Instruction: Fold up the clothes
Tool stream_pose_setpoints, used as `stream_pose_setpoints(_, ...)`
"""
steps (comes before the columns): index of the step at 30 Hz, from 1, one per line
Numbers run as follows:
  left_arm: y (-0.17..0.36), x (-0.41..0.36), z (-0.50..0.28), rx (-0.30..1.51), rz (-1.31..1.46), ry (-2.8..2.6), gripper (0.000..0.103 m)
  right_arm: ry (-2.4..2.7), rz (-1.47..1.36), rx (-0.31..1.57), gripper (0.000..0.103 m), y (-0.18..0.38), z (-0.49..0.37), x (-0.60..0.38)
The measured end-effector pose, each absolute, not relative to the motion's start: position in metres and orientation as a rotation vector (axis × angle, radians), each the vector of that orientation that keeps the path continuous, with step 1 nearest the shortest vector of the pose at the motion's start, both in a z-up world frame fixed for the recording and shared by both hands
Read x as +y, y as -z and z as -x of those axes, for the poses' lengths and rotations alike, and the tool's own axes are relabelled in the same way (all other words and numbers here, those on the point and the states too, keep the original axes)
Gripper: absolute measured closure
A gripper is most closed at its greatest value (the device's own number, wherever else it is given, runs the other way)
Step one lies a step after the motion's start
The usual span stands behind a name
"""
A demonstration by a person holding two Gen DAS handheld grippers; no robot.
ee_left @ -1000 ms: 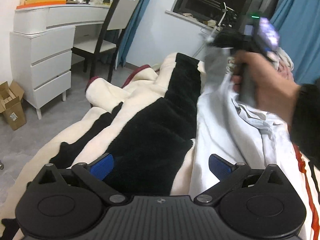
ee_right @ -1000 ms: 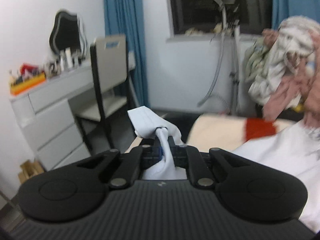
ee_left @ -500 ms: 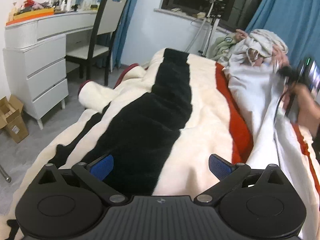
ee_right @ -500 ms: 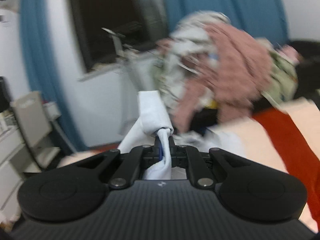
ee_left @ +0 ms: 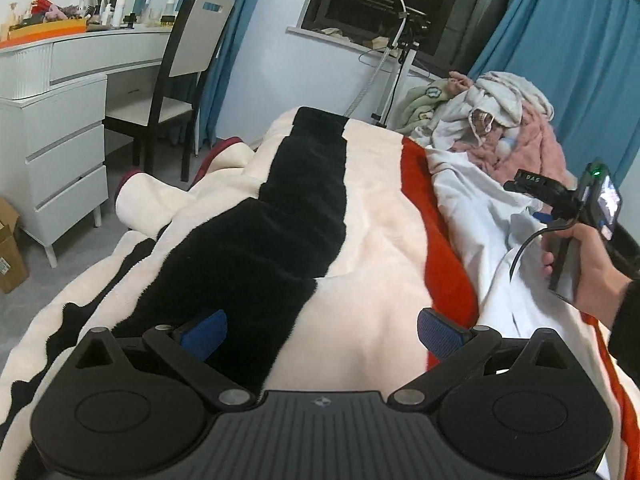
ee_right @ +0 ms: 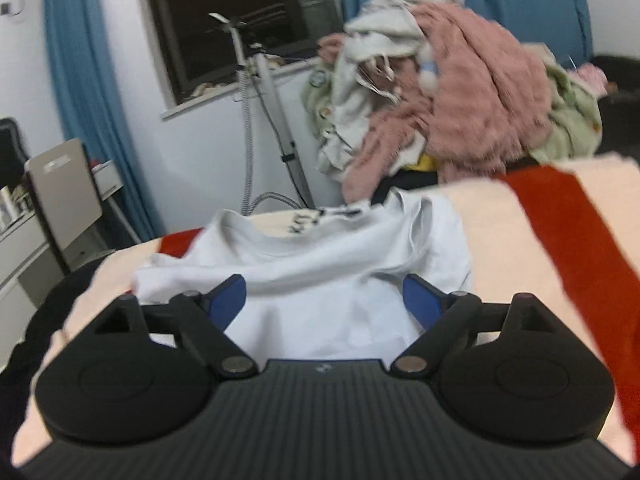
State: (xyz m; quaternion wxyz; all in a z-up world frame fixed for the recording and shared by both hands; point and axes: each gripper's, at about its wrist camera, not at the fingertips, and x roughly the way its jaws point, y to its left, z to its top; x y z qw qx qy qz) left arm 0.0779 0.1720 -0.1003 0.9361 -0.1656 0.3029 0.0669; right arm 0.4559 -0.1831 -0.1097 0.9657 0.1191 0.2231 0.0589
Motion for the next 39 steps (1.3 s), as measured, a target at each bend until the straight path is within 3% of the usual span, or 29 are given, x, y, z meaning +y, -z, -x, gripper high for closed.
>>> stream_pose_setpoints(14,0.071,0.147,-0.037,0.56,0.283,-0.036,0.001,-0.169,-0.229,0.344,0.016,-0.004,-0.213,-0.206)
stream_pose_setpoints(22,0.063,0.124,-0.011,0.615,0.288,-0.019,0.001,-0.194,-0.225,0.31,0.016,0.006,-0.066,-0.219)
stream_pose_setpoints(27,0.067,0.106,-0.005,0.636,0.207,-0.04,0.001,-0.216,-0.214,0.323,0.016,0.032,-0.03,-0.221)
stream_pose_setpoints(39,0.074,0.131,-0.007,0.715,0.323,-0.134,0.002,-0.168,-0.253,0.349,0.016,0.044,-0.033,-0.232)
